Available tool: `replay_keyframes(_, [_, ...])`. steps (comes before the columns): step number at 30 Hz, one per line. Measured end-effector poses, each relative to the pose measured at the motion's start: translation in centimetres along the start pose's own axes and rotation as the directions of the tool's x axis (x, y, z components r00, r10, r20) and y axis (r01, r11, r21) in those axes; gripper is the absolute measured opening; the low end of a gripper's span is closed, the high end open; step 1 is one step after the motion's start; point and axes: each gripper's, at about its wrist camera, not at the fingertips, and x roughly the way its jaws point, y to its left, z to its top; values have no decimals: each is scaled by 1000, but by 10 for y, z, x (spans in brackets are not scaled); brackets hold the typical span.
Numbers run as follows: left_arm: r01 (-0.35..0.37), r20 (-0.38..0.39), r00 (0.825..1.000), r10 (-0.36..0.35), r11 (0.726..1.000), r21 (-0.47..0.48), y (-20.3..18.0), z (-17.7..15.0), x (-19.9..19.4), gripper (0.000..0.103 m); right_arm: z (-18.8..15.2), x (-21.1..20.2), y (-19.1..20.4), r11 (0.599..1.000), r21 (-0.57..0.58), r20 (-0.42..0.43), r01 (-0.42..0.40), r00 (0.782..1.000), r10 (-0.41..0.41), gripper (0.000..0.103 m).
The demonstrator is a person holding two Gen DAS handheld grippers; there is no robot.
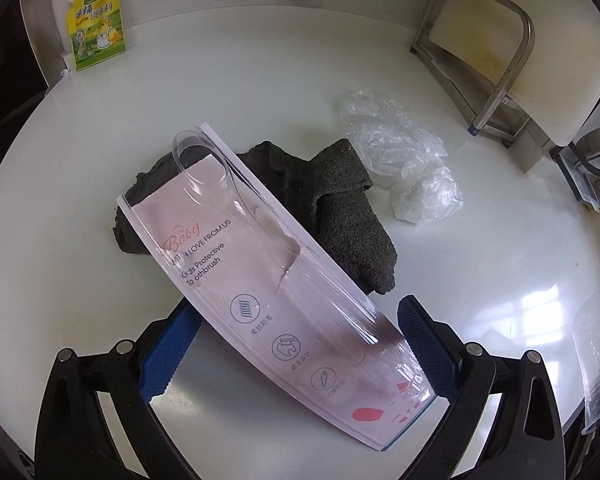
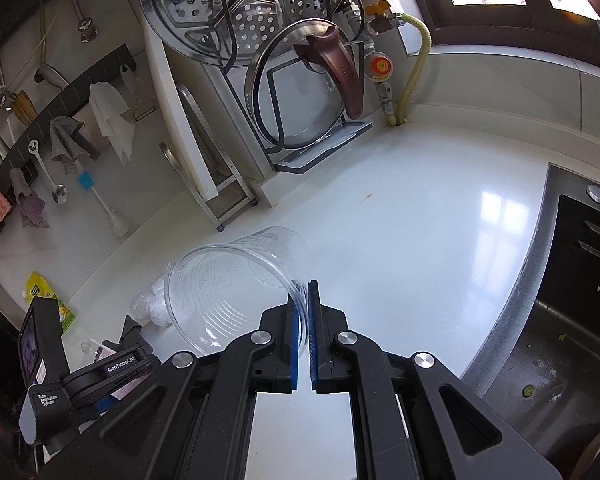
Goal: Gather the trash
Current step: 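Grasp the white printed card with the left tool and lift it, then hold the card in the left tool while the right tool holds the cup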
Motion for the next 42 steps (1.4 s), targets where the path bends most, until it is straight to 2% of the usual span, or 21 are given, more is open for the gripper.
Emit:
replay_keyframes(3, [-22, 27, 999, 22, 1000, 18, -1, -3, -1, 88, 0, 0, 0, 1000, 1, -3, -1, 1000, 1, 4])
replay_keyframes(5, [-15, 48, 999, 14, 999, 33, -3, -6, -5, 73, 0, 1, 0, 1000, 1, -4, 0, 1000, 0, 4])
replay_keyframes(11, [22, 71, 997, -28, 996, 89, -5, -21, -13, 53, -1, 2, 0, 1000, 2, -10, 4, 1000, -4, 4])
replay_keyframes(16, [59, 82, 994, -70, 989, 132, 5, -28, -22, 49, -2, 4, 3, 1000, -13, -14, 6, 1000, -6, 4])
replay_keyframes(22, [31, 174, 982, -74, 971, 235, 15, -34, -45, 44, -3, 4, 7, 1000, -25, -14, 8, 1000, -8, 4])
replay_keyframes(34, [24, 258, 959, -121, 936, 352, 40, -43, -70, 40, -12, 4, 22, 997, -81, -22, 4, 1000, -6, 4])
replay_keyframes(35, [20, 267, 955, -125, 931, 365, 40, -45, -73, 31, -13, 3, 24, 996, -85, -18, 3, 1000, -5, 4])
replay_keyframes(37, [24, 266, 954, -139, 919, 393, 41, -47, -76, 20, -15, 1, 27, 996, -93, -15, -1, 1000, 0, 4])
replay_keyframes(42, [55, 247, 955, -163, 918, 393, 54, -46, -75, 20, -22, 7, 32, 994, -107, -44, -14, 999, 9, 4])
